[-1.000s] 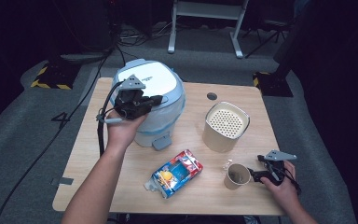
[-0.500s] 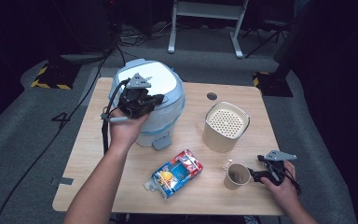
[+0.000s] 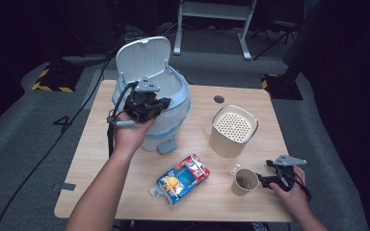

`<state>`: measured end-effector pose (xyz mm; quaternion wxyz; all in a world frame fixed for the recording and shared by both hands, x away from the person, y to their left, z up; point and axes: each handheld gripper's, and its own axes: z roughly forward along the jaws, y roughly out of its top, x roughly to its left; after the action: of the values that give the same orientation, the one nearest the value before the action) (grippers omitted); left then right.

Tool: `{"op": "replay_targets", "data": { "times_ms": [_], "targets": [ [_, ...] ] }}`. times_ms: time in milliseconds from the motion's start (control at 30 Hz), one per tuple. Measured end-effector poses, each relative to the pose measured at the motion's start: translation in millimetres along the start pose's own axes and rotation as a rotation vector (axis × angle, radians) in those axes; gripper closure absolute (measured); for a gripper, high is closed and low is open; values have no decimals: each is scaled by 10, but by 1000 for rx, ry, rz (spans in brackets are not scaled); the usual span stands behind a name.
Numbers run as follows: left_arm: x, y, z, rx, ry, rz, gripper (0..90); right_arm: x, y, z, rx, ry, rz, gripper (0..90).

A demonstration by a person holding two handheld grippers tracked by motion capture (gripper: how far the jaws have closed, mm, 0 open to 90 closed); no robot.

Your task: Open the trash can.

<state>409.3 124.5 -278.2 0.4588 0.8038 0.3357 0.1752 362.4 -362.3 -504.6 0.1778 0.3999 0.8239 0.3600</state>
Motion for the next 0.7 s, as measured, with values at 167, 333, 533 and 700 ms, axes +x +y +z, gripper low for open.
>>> {"op": "replay_targets", "data": {
  "times_ms": [167,333,533,700],
  "targets": [
    [14,-65,-89,-91,-82,-36,731,0,0,0,0,0,1,146],
    [-81,-116,-199,-114,-191,2,599,0,0,0,0,0,0,146],
    [-182,-238,-243,-106,-220,20,569,1,0,0,0,0,1,146],
    [-260,-437,-192,-102,-220,12,572,0,0,0,-1,1,1,146]
  ]
}}
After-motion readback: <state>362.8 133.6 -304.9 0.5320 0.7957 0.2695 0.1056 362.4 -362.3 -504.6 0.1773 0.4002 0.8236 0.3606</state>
